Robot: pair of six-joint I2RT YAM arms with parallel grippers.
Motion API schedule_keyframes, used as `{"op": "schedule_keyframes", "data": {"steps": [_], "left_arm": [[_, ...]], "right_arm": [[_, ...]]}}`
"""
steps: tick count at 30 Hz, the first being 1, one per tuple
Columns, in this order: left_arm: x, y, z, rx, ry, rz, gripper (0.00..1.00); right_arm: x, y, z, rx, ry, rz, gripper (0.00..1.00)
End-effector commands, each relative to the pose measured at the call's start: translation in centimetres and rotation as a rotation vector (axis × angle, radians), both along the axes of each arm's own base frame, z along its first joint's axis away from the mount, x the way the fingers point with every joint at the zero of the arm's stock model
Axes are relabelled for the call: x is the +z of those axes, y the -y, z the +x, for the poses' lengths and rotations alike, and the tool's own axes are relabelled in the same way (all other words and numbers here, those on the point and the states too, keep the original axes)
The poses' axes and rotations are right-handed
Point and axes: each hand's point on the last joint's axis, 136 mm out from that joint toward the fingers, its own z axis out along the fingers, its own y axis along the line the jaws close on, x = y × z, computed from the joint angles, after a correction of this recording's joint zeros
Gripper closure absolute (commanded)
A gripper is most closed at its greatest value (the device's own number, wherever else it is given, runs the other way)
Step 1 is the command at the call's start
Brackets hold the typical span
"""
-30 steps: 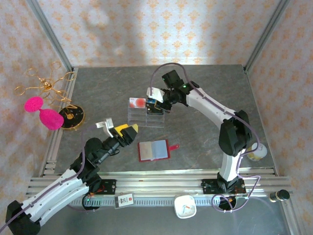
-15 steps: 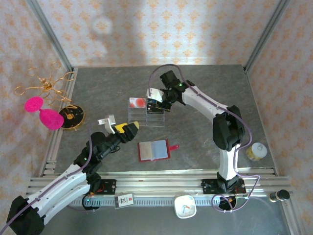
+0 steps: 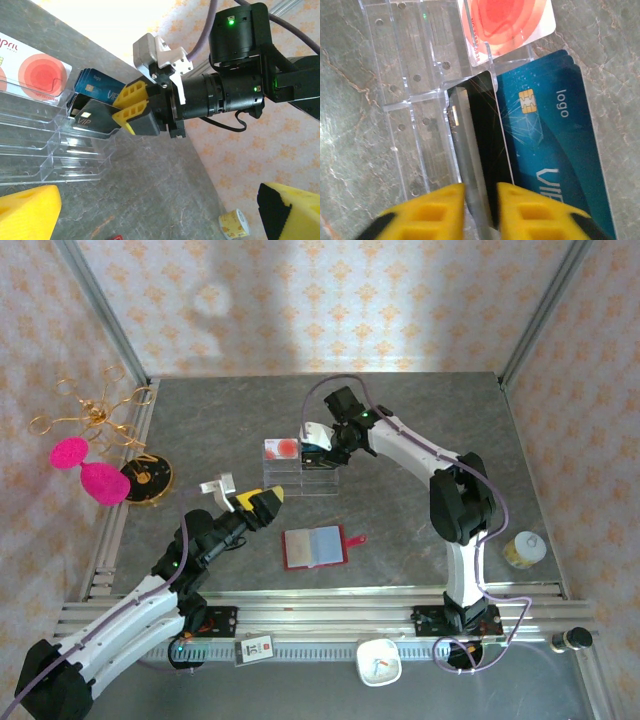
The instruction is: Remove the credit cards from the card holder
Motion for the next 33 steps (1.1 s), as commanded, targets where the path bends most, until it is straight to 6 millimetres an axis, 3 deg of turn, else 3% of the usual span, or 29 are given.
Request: {"op": "schedule_keyframes", "data": {"steps": [1,5,8,13,15,17,20,22,24,30,33], "left_arm": [[0.4,0.0,0.0,-0.011,0.021,-0.032,0.01],[0.5,0.1,0.0,-0.015,0.023,-0.038,0.01],[0.9,0.2,-0.2,-0.028,0.039,-0.046,0.01],[0.9,-0.4,-0.3,0.002,0.043,-0.067,0.01],[0.3,-0.9,-0.2,0.032,0.025,-0.064,0.01],[-0.7,-1.4,-0.1,0.059,-0.002,-0.055,0.01],[-2.2,-2.1,0.0,0.099,-0.05,-0.033,0.01],[-3.4,-2.6,0.0,0.127,-0.087,-0.01,0.01],[-4.3,-2.9,0.0,0.142,-0.116,0.008,0.01],[-7.3,-3.5,-0.4,0.171,-0.229,0.065,0.02],[-8.1,-3.5,-0.7,0.162,-0.262,0.075,0.04]], "right_arm": [[0.3,0.1,1.3,-0.048,0.042,-0.006,0.7],[1.5,-0.3,1.5,-0.073,0.055,0.036,0.65],[5.3,-1.2,1.3,-0.096,0.087,0.153,0.59],[12.1,-2.5,-0.9,-0.18,0.073,0.479,0.56],[14.2,-2.6,-1.5,-0.284,0.037,0.662,0.56],[14.2,-2.9,-3.1,-0.368,-0.078,0.796,0.56],[11.4,-3.2,-6.0,-0.514,-0.193,0.843,0.58],[7.9,-2.5,-7.7,-0.671,-0.171,0.745,0.58],[5.2,-2.4,-10.2,-0.716,-0.185,0.666,0.59],[-2.5,-4.3,-18.6,-0.646,-0.281,0.443,0.59],[-4.4,-5.1,-20.2,-0.634,-0.249,0.377,0.6]]}}
